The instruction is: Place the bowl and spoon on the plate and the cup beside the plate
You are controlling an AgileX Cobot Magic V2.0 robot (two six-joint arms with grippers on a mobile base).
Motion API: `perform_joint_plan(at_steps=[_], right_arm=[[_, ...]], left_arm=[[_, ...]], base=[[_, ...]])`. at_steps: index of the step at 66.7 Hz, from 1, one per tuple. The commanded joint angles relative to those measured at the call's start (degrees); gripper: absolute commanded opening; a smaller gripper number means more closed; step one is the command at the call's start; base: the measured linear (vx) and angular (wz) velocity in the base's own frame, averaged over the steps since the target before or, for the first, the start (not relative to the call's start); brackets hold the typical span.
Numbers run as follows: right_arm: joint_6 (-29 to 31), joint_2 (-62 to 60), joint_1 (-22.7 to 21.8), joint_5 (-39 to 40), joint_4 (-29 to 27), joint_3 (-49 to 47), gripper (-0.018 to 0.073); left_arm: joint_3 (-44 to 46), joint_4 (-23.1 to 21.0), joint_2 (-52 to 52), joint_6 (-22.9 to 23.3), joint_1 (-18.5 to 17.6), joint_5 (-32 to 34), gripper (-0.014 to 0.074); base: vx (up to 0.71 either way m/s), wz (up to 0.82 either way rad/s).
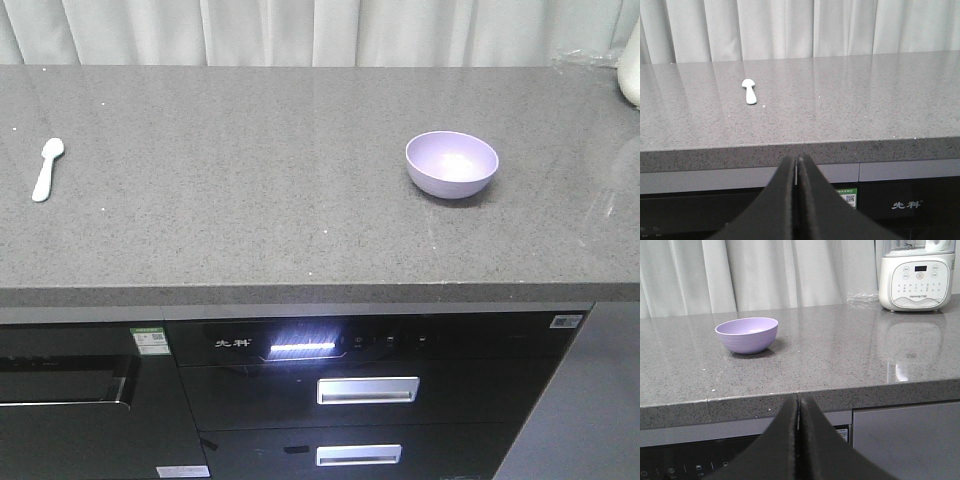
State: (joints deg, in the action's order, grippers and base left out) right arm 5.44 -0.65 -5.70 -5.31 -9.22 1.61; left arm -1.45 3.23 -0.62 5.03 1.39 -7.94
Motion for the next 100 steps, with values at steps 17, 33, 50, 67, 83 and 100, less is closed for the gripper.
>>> perform_joint_plan(at_steps=[17,33,50,67,83,100], right_arm=[[0.5,-0.6,-0.4,4.0,0.0,0.3,-0.0006],[0.5,-0.6,-0.4,4.0,0.0,0.3,-0.0006],[0.5,-0.6,-0.4,4.0,0.0,0.3,-0.0006],[0.5,-0.6,-0.4,4.0,0.0,0.3,-0.0006],[0.5,-0.6,-0.4,4.0,0.0,0.3,-0.0006],[0.5,-0.6,-0.4,4.0,0.0,0.3,-0.0006]], left_arm=[[0.4,0.0,-0.2,0.7,0.0,4.2,-0.0006],[0.4,0.0,-0.2,0.7,0.0,4.2,-0.0006],[0.4,0.0,-0.2,0.7,0.0,4.2,-0.0006],[0.4,0.0,-0.2,0.7,0.0,4.2,-0.0006],[0.4,0.0,-0.2,0.7,0.0,4.2,-0.0006],[0.4,0.0,-0.2,0.7,0.0,4.2,-0.0006]], base=[[0.08,-0.01],[0.07,-0.02],[0.06,-0.02],[0.06,-0.02],[0.06,-0.02],[0.05,-0.01]])
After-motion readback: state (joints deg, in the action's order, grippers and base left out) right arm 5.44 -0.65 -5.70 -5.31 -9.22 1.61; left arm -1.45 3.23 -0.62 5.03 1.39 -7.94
